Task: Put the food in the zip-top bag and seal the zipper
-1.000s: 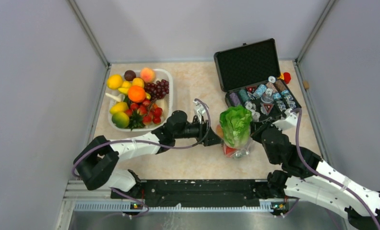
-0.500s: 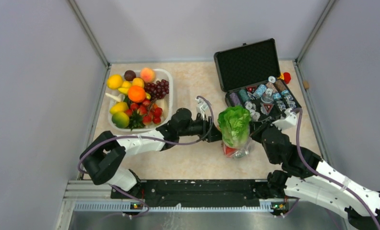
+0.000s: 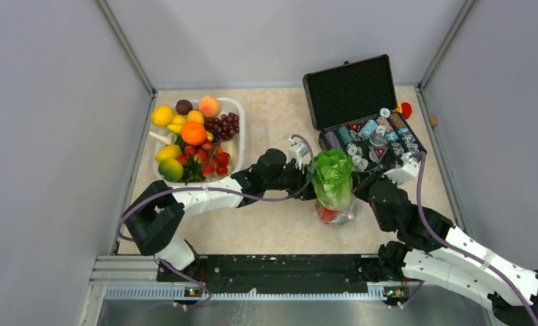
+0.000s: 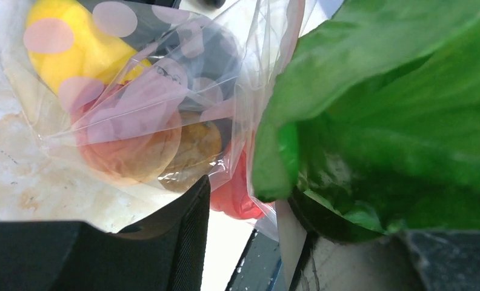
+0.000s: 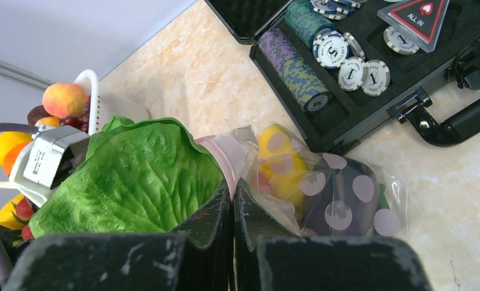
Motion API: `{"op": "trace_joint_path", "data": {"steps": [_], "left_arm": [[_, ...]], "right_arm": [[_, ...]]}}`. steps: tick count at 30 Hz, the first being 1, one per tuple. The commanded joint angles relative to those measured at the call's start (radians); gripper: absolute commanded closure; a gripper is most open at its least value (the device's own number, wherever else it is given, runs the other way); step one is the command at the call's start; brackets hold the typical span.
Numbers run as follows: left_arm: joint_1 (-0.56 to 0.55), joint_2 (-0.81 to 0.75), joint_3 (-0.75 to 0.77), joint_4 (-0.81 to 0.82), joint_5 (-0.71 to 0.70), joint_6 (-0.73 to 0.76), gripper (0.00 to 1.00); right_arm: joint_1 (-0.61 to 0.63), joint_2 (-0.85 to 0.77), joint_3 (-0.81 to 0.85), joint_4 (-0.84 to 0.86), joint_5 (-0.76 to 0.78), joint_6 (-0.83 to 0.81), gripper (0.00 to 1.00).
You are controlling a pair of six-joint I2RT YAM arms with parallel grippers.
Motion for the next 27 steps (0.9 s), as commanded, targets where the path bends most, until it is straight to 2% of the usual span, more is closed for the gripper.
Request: {"op": "trace_joint_path", "data": {"steps": [1,9,12,16,20,27], "left_arm": [[-0.031,-0.001,0.069,-0.110,-0.071,0.086,0.57],[-0.034,-0.021,0.055,-0.068,-0.013,0.082,0.64],[-0.035,-0.015,0.074,-0.078,-0.015,0.087,0.74],[-0.035,-0.026,0.102,-0.120,-0.018,0.119,1.00],[-0.035,-0.087,0.109,-0.151,-0.057,0.156,1.00],[-0.012,-0.162,0.260,-0.380,-0.142,0.292,1.00]], "right_arm": [[-0.010,-0.004,0.031,0.049,0.018,0.000,1.00],[-0.009,-0.007,0.033,0.048,0.021,0.001,1.00],[-0.010,-0.005,0.030,0.057,0.017,0.000,1.00],[-0.009,0.002,0.021,0.083,0.009,-0.007,1.00],[-0.010,0.024,0.034,0.090,-0.020,-0.034,1.00],[-0.010,0.077,0.101,0.145,-0.097,-0.186,1.00]]}}
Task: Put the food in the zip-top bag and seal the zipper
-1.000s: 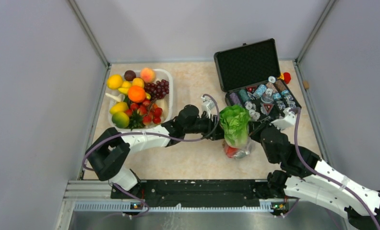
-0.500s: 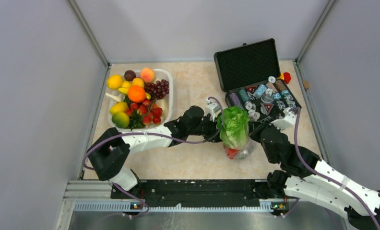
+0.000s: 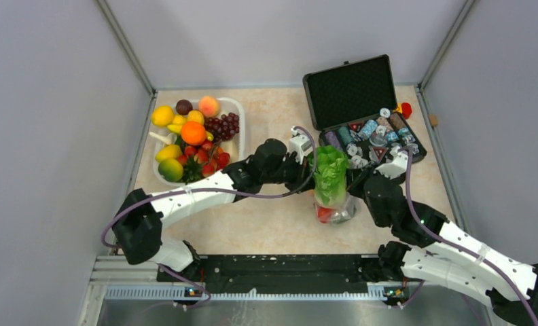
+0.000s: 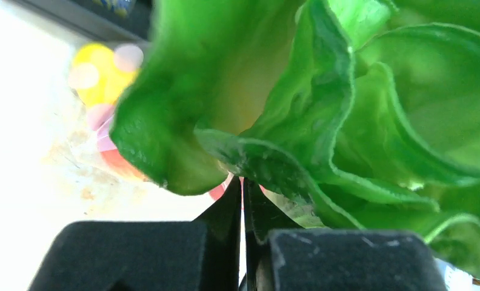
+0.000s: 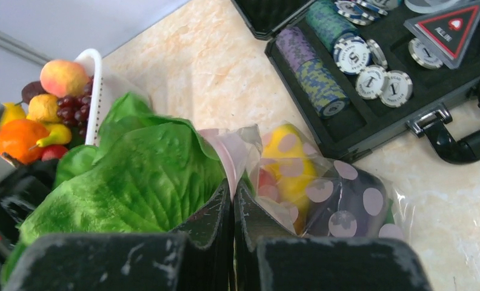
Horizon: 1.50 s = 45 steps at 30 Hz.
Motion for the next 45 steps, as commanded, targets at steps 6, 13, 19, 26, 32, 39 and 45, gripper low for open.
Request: {"op": "trace_joint_path", "data": {"steps": [6,13,19,26,32,39,45], "left_arm": [[0.066,-0.136,0.214,-0.210,-0.144,0.175,1.00],[0.085,-0.156,0.259,-0.264,-0.145,0.237,1.00],[0.085,-0.112,0.207,-0.194,-0.082,0.158,0.94],[0.099,-0.262,0.074,-0.140,-0.230,0.117,0.50],[0.106,-0.383,0.014,-0.143,-0.280,0.118,0.25],[0.114,-0.453,-0.200,-0.072,-0.264,-0.051,0.31],[0.103,-0.295,-0.233,0.058,-0.066,-0.121,0.45]], "right_arm": [[-0.009,0.021,0.137,0.126,-0.080,-0.189,1.00],[-0.010,0.045,0.165,0.154,-0.113,-0.209,1.00],[-0.010,0.059,0.129,0.091,-0.031,-0.102,1.00],[-0.037,0.032,0.115,0.039,0.025,-0.055,1.00],[-0.065,0.053,0.090,0.028,0.012,-0.025,1.00],[-0.147,0.043,0.070,0.040,-0.060,-0.020,1.00],[-0.159,0.019,0.056,0.062,-0.094,-0.016,1.00]]}}
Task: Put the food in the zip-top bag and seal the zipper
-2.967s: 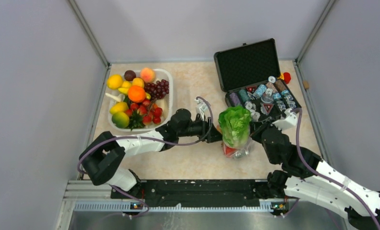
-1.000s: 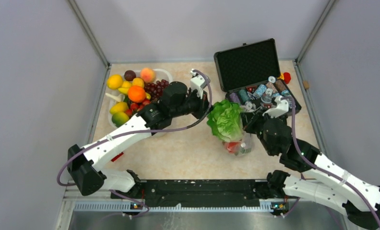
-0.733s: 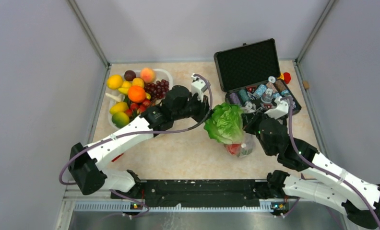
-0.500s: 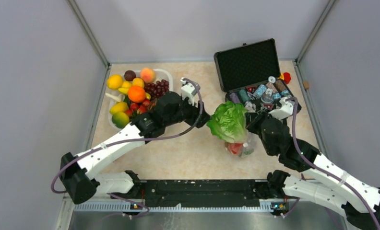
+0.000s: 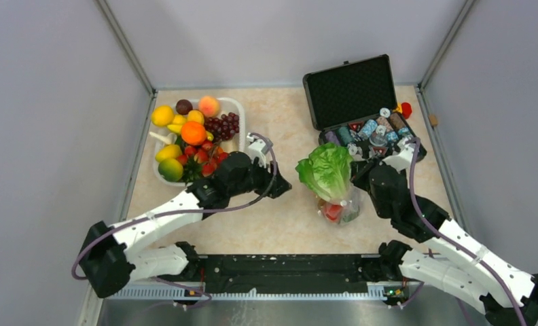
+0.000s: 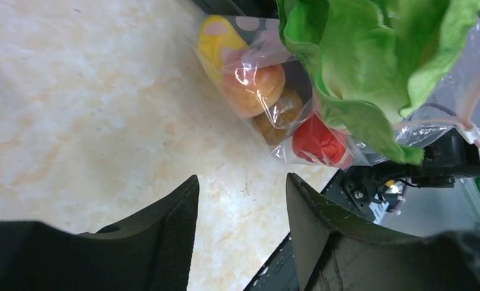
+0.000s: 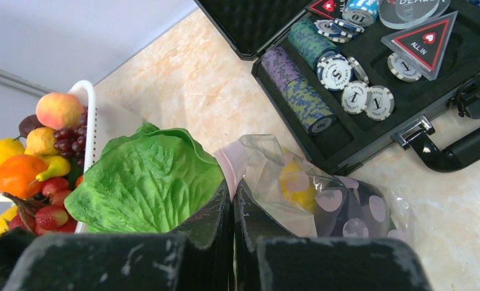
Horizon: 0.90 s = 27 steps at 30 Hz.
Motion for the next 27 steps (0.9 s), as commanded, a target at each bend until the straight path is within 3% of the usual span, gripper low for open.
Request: {"op": "trace_joint_path", "data": {"steps": [1,5,12,20,24,27], "left_arm": [[-0.015,0.127,0.035,0.159,0.148,-0.070,0.45],[-0.051,0.256,0.081,0.291,0.186,-0.082,0.38],[-0.057,0.409,0.196,0.479,0.251,-0.106,0.36],[-0.061,0.542,0.354,0.472,0.387,-0.061,0.36],[-0.076,0.566,0.334,0.513,0.411,-0.075,0.37],[-0.085,0.568,0.334,0.509,0.423,-0.074,0.37]], "right_arm": [[-0.013,-0.031,-0.006,0.046,-0.023,0.014,1.00],[-0.014,-0.079,-0.024,0.035,-0.037,0.022,1.00],[-0.013,-0.159,-0.015,-0.016,-0.095,-0.032,0.99],[-0.014,-0.054,0.035,-0.128,-0.164,-0.051,0.96],[-0.014,-0.011,0.088,-0.205,-0.142,-0.053,0.90],[-0.014,0.008,0.136,-0.274,-0.103,-0.049,0.73]]}}
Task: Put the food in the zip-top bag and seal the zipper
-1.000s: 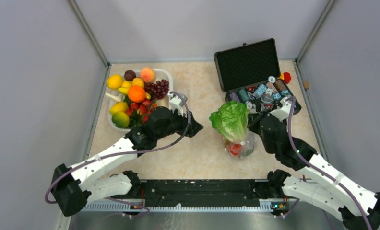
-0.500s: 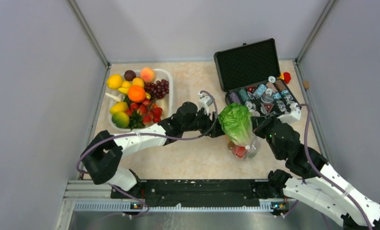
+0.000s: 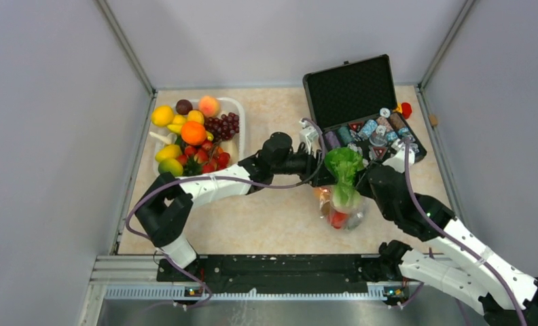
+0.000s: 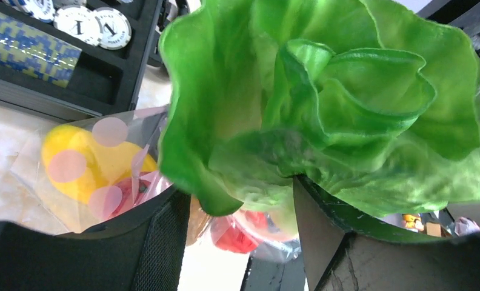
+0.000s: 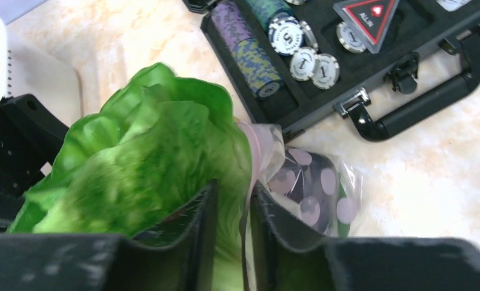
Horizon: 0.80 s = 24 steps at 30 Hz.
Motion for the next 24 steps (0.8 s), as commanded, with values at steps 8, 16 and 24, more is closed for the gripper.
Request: {"op": "trace_joint_path", "data": {"steps": [8,16,24], "left_arm": [[-0.068,0.028,0.028,0.088,0.071,0.006,0.37],[-0.070,0.074,0.088,0.051,0.011,0.004,0.36],[-0.068,0.109,0.126,0.062,-0.004,-0.011,0.36]], "right_arm": [[0.003,-0.021,0.082,-0.107,-0.041,0.022,0.47],[0.004,-0.118,0.070,-0.054,-0.128,-0.039,0.28],[0.004,-0.115,0.067,-0.071,-0.253,-0.186,0.19]]}}
